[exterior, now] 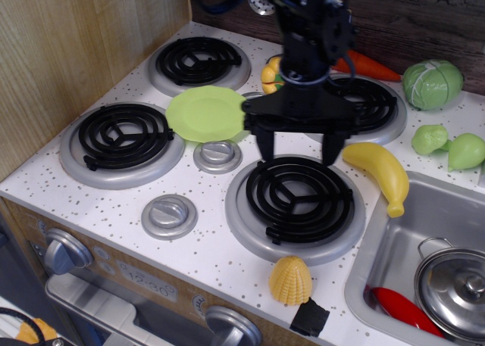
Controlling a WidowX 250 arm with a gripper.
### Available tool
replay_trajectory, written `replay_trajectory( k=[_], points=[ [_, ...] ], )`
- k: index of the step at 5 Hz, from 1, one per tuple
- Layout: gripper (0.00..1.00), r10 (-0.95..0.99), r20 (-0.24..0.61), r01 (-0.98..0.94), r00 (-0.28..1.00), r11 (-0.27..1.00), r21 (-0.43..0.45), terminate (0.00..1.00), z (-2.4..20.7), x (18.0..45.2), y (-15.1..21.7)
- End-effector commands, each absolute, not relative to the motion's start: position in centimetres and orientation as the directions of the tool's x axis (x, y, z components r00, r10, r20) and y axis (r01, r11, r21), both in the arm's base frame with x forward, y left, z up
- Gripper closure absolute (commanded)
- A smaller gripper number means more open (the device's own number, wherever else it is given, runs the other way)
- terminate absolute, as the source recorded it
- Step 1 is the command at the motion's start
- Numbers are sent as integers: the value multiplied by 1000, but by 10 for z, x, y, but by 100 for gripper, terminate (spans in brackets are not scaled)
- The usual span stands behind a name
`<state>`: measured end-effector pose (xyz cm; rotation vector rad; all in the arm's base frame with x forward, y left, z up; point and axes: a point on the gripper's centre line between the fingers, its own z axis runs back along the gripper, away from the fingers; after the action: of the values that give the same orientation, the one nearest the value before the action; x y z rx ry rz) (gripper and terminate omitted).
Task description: Put banana on plate
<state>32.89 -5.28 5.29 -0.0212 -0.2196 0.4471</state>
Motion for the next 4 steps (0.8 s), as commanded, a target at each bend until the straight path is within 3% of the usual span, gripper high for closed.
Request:
replay_trajectory(
  k=[1, 2, 4],
  points=[
    [0, 495, 241, -470, 835, 869, -156, 0, 78, 362, -94],
    [0, 486, 247, -459, 838, 873, -164, 0, 76, 375, -102],
    [0, 455, 284, -453, 844, 888, -77, 0, 39, 385, -115]
  ],
)
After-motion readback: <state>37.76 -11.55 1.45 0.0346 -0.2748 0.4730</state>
